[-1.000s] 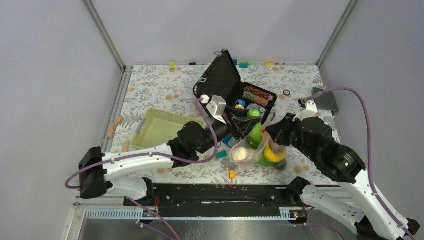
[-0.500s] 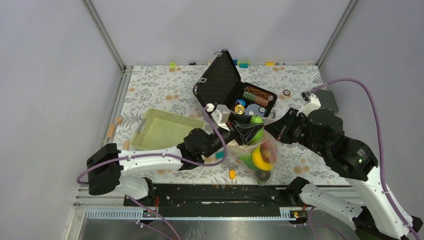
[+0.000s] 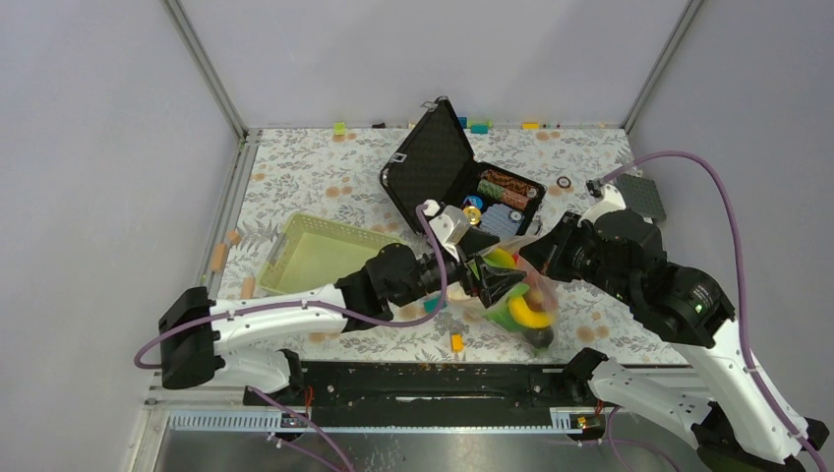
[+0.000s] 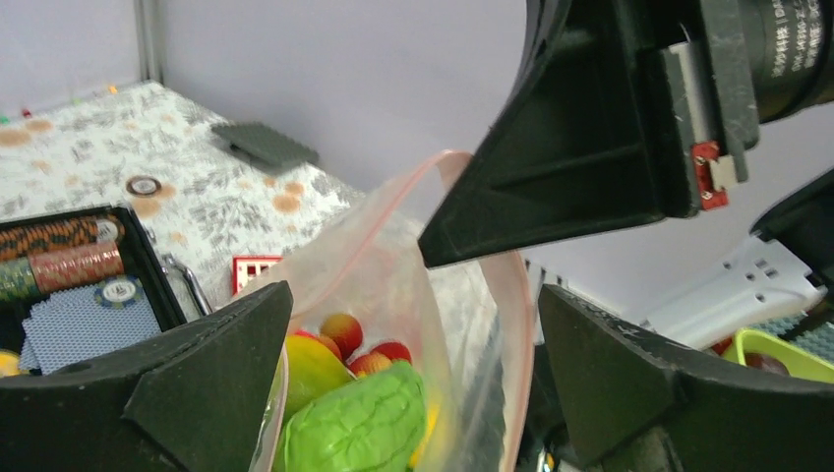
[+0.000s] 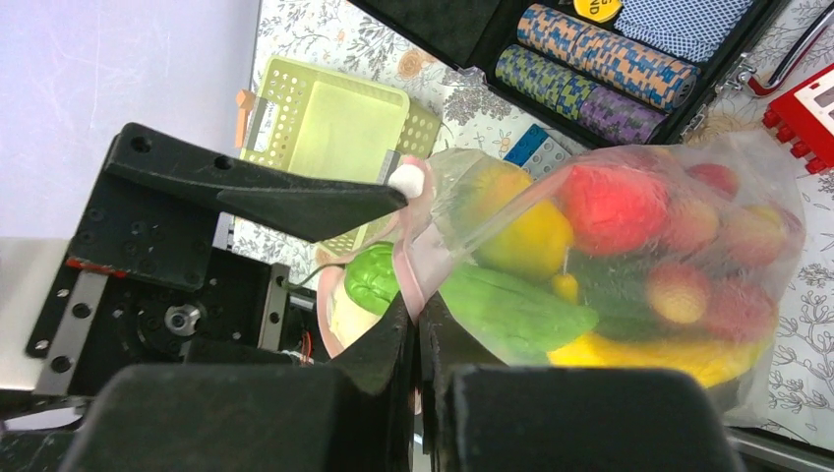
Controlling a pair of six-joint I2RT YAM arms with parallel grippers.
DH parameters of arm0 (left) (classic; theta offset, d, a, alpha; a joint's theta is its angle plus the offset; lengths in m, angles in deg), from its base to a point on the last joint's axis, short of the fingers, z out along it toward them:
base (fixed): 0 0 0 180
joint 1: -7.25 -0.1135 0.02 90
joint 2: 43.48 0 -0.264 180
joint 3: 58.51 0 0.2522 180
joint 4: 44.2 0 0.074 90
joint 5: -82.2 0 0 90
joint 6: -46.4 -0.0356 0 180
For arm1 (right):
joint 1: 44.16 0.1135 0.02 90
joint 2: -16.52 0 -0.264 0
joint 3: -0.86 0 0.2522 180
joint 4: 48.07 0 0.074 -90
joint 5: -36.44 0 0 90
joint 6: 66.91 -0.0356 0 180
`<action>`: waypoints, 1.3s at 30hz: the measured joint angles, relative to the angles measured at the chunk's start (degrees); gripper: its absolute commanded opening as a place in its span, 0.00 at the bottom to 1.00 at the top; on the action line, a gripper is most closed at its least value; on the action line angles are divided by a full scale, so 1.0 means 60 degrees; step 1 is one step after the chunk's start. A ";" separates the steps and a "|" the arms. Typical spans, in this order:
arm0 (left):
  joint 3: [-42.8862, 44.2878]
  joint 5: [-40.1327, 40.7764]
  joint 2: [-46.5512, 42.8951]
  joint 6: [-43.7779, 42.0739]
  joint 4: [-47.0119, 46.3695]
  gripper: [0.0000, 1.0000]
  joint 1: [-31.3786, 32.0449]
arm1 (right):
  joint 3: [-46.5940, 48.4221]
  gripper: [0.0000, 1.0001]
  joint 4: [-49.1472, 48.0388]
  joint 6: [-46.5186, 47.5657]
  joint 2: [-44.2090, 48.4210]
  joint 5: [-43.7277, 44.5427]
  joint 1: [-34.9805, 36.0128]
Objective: Place the food in the zip-top bag and seal the zipper
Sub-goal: Adjust the zipper food storage bag at the center of the board.
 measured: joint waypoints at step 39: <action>0.4007 -0.0084 0.1300 -0.0401 0.8990 0.42 -0.0747 | -0.0710 0.00 -0.0463 0.3362 0.0262 -0.0780 0.0000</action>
